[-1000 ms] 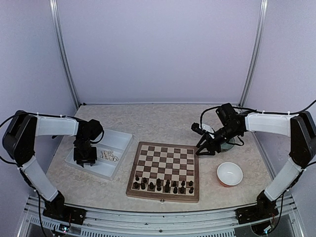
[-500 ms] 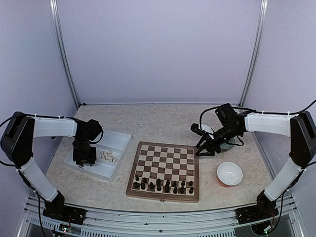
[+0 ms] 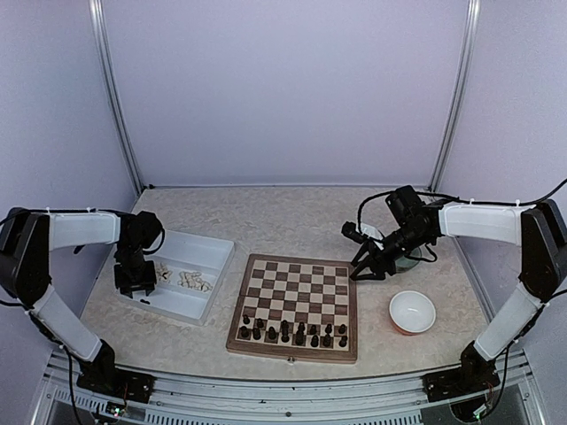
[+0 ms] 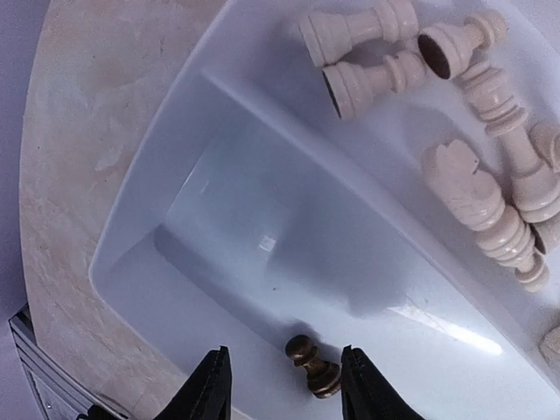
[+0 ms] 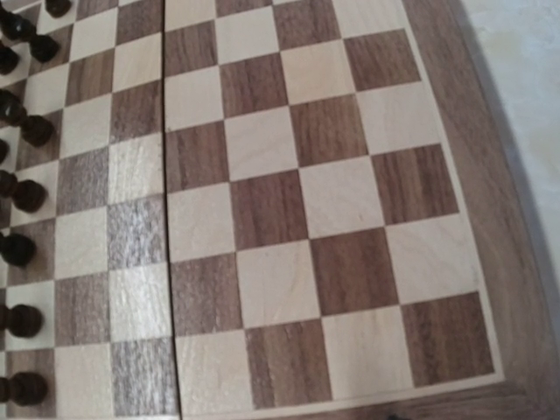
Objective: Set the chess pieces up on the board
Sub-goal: Pick up the pawn from the storage box.
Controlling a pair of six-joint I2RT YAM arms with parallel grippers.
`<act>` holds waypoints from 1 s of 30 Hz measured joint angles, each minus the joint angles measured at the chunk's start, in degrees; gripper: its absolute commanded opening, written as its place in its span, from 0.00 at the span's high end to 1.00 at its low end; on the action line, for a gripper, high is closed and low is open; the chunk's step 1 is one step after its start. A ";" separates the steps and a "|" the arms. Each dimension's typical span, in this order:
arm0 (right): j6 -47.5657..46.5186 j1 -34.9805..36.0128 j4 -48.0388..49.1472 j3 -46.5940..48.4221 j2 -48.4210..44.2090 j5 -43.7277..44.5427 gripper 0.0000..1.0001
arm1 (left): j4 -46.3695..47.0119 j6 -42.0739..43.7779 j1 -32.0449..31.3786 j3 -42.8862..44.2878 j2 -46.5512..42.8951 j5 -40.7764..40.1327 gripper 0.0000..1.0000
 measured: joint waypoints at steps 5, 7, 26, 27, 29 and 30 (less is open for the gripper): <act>-0.02 0.31 0.00 0.00 0.00 0.09 0.49 | 0.94 1.01 0.81 -3.69 0.31 3.89 0.60; -0.02 0.55 -0.02 0.00 0.00 0.15 0.49 | 0.94 1.25 0.92 -4.13 0.79 4.76 0.63; -0.17 2.01 -0.07 0.00 0.20 0.92 0.49 | -1.25 -0.09 -9.16 -0.96 1.57 13.73 0.99; -0.17 2.01 -0.07 0.00 0.20 1.05 0.49 | -1.42 -0.13 -9.60 0.17 1.62 14.03 0.99; -0.20 2.03 -0.07 0.00 0.20 1.29 0.49 | -1.36 -0.13 -10.25 2.40 1.66 14.23 1.00; -0.20 2.03 -0.07 0.00 0.20 1.38 0.49 | -1.29 -0.13 -10.51 3.58 1.68 14.32 1.00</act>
